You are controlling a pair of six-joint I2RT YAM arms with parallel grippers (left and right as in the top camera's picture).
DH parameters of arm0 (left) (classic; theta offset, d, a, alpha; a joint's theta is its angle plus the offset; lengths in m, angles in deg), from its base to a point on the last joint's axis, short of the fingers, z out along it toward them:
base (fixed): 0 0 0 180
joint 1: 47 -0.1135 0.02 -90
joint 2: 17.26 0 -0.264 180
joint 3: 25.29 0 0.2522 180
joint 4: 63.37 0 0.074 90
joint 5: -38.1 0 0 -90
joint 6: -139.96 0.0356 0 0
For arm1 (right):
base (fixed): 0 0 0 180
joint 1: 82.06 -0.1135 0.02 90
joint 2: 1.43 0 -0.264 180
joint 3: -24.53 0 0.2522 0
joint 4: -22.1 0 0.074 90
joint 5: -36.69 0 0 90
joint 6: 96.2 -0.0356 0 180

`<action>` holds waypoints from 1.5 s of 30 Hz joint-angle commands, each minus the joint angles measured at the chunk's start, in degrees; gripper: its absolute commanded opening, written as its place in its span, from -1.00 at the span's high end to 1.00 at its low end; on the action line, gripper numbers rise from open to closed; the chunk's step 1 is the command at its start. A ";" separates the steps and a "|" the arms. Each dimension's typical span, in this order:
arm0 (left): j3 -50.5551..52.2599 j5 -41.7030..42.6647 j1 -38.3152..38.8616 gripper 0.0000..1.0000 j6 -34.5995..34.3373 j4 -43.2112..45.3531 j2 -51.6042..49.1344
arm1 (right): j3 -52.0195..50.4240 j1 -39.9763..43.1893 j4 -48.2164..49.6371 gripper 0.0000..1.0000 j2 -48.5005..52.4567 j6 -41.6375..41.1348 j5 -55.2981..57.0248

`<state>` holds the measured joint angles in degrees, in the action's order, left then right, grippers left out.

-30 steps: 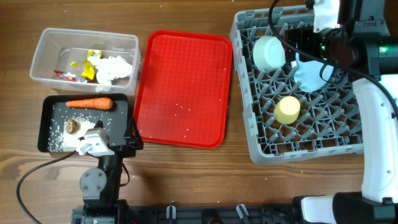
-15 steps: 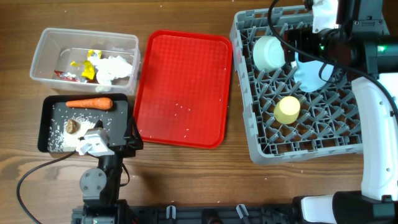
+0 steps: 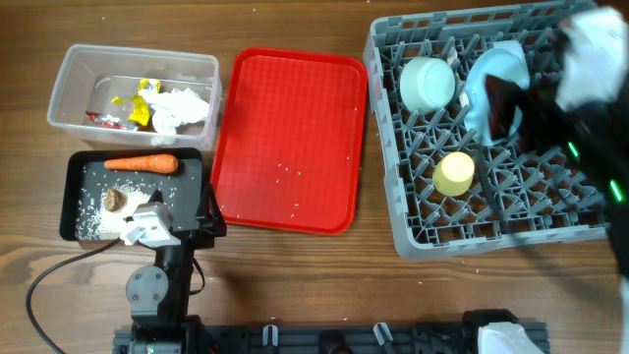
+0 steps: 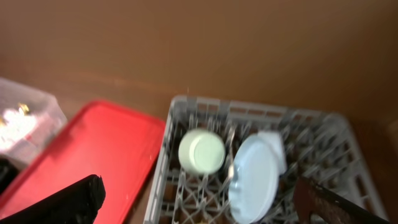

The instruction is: Sort waste into correct bins and load items into the dishwasher rack

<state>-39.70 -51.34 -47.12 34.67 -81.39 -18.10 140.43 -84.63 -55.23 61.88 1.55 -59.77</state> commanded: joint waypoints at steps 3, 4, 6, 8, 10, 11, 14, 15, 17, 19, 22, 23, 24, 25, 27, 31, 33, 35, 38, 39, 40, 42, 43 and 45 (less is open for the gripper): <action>0.33 0.92 -0.42 -0.99 1.20 -0.11 0.68 | -0.39 0.17 -1.25 -0.99 -10.91 3.43 1.97; 0.33 0.92 -0.42 -1.00 1.20 -0.11 0.68 | -1.05 0.17 -1.42 -0.99 -12.63 4.22 1.84; 0.33 0.92 -0.42 -1.00 1.20 -0.11 0.68 | -2.93 0.07 -1.95 -0.99 -15.43 4.20 0.72; 0.33 0.92 -0.42 -0.99 1.20 -0.11 0.68 | -6.73 -0.68 -1.44 -0.99 -19.04 4.20 0.02; 0.33 0.92 -0.42 -1.00 1.20 -0.11 0.68 | -12.35 -1.64 0.87 -0.99 -23.52 4.11 -0.98; 0.33 0.92 -0.42 -1.00 1.20 -0.11 0.68 | -15.72 -2.01 3.02 -0.99 -26.01 4.07 -1.46; 0.33 0.92 -0.42 -1.00 1.20 -0.11 0.68 | -28.85 -2.43 13.44 -0.99 -34.93 4.07 -4.24; 0.31 0.92 -0.42 -0.99 1.20 -0.11 0.68 | -31.93 -2.40 16.06 -0.99 -36.92 4.07 -4.85; 0.33 0.92 -0.42 -1.00 1.18 -0.11 0.68 | -40.28 -2.40 23.61 -0.99 -42.29 4.02 -7.04; 0.33 0.92 -0.42 -0.99 1.18 -0.11 0.68 | -48.04 -2.40 30.71 -0.99 -47.25 3.39 -8.61; 0.33 0.92 -0.42 -1.00 1.20 -0.11 0.68 | -57.22 -2.23 39.23 -0.99 -52.89 -0.44 -8.68; 0.33 0.92 -0.42 -1.00 1.18 -0.11 0.68 | -60.06 -2.10 41.81 -0.99 -54.49 -1.77 -8.68; 0.31 0.92 -0.42 -0.99 1.20 -0.11 0.68 | -62.93 -2.01 44.46 -1.00 -55.93 -3.39 -8.68; 0.33 0.92 -0.42 -0.99 1.20 -0.11 0.68 | -65.66 -2.01 47.01 -0.99 -57.20 -4.61 -8.66; 0.33 0.92 -0.42 -0.99 1.20 -0.11 0.68 | -71.08 -2.01 51.87 -1.00 -59.36 -7.34 -8.68; 0.33 0.92 -0.42 -1.00 1.20 -0.11 0.68 | -79.14 -2.01 59.10 -1.00 -62.01 -11.30 -8.66; 0.33 0.92 -0.42 -1.00 1.20 -0.11 0.68 | -83.14 -1.97 62.79 -0.98 -63.17 -12.98 -8.66; 0.31 0.92 -0.42 -1.00 1.20 -0.11 0.68 | -87.06 -1.95 66.64 -0.99 -63.10 -15.28 -8.66; 0.31 0.92 -0.42 -1.00 1.20 -0.11 0.68 | -91.19 -1.95 69.64 -1.00 -63.12 -17.40 -8.68; 0.33 0.92 -0.42 -0.99 1.20 -0.11 0.68 | -92.52 -1.97 70.60 -1.00 -63.12 -18.12 -8.66; 0.33 0.92 -0.42 -1.00 1.20 -0.11 0.68 | -93.81 -1.95 71.54 -1.00 -63.12 -18.47 -8.66; 0.33 0.92 -0.42 -0.99 1.18 -0.11 0.68 | -96.00 -1.95 73.07 -1.00 -63.12 -18.45 -8.66; 0.31 0.92 -0.42 -0.99 1.20 -0.11 0.68 | -96.83 -1.95 73.42 -0.99 -63.12 -18.45 -8.41; 0.33 0.92 -0.42 -0.99 1.20 -0.11 0.68 | -98.05 -1.95 73.61 -0.99 -63.12 -18.51 -7.65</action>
<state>-39.70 -51.32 -47.14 34.67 -81.39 -17.99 44.22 -86.79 17.55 -0.24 -15.02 -67.44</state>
